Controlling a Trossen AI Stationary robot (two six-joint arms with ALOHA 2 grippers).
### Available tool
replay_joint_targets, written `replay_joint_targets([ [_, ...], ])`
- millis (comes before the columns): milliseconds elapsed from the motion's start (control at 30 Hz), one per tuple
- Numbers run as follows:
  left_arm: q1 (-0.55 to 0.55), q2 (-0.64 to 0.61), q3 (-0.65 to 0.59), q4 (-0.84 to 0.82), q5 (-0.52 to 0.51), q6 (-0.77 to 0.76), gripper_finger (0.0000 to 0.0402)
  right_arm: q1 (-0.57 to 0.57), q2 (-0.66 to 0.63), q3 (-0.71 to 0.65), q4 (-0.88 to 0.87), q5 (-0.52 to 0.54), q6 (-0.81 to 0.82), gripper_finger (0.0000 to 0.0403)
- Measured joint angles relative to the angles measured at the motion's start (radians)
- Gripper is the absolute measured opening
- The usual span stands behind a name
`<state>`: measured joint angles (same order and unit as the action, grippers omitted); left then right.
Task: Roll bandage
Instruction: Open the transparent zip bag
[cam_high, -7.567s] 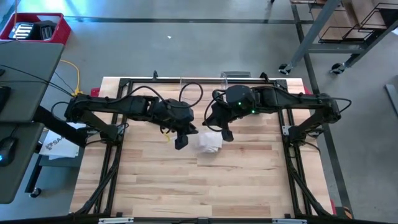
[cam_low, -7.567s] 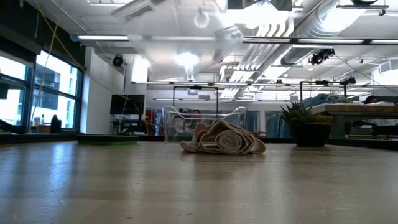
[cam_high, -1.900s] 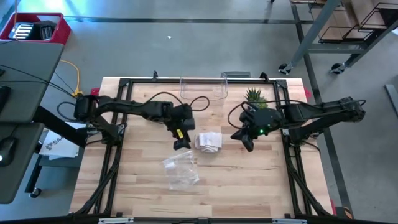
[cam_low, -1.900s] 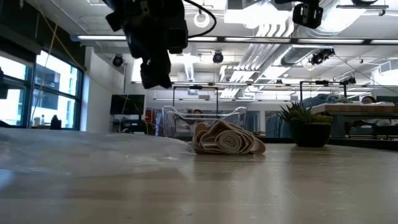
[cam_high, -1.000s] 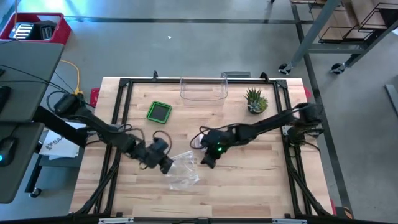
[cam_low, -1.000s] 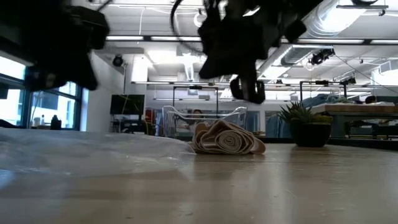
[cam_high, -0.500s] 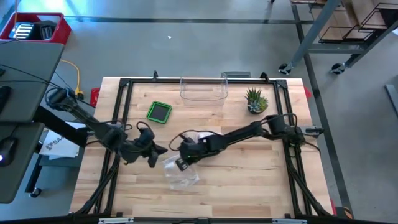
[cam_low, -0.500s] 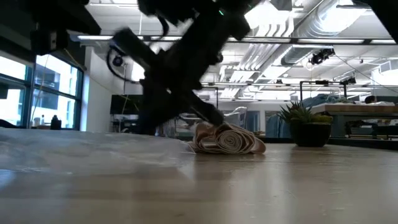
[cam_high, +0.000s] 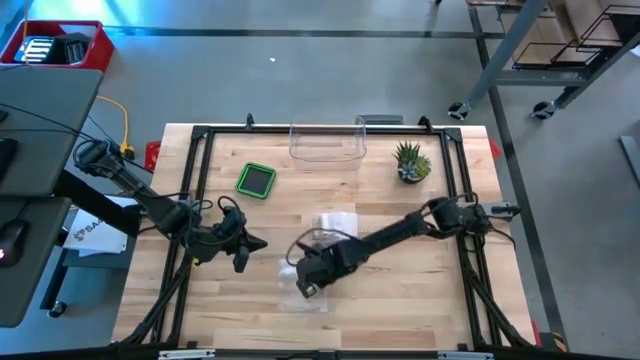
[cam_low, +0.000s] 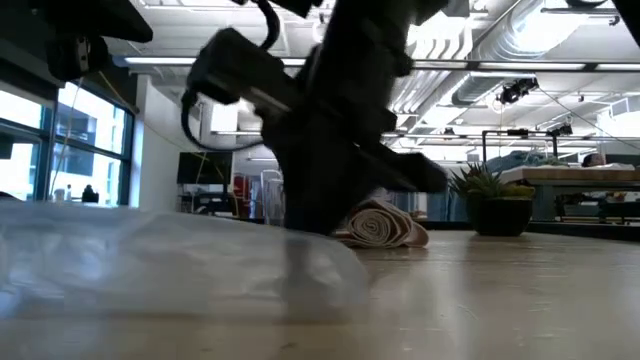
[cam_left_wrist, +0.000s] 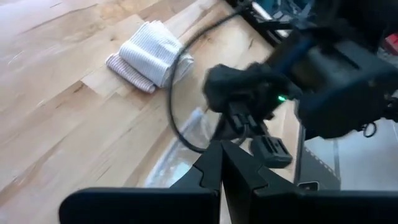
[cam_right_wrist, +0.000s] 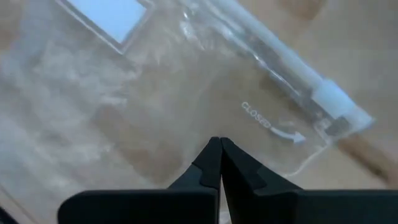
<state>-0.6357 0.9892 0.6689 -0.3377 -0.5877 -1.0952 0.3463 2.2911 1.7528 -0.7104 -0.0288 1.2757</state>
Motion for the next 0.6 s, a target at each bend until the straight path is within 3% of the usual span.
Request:
replay_joint_targets([
  [167,0.007,0.034,0.0,0.035,0.023,-0.026,0.0,0.063,-0.003,0.002,-0.099,-0.004,0.026,0.0],
  [367,0.031,0.163,0.0,0.131,0.209,-0.019,0.0,0.092,-0.018,0.0,-0.182,-0.005,-0.072,0.0],
  [600,0.068,0.306,0.0,0.386,0.172,0.008,0.0,0.089,-0.099,-0.004,-0.169,0.035,-0.211,0.0],
])
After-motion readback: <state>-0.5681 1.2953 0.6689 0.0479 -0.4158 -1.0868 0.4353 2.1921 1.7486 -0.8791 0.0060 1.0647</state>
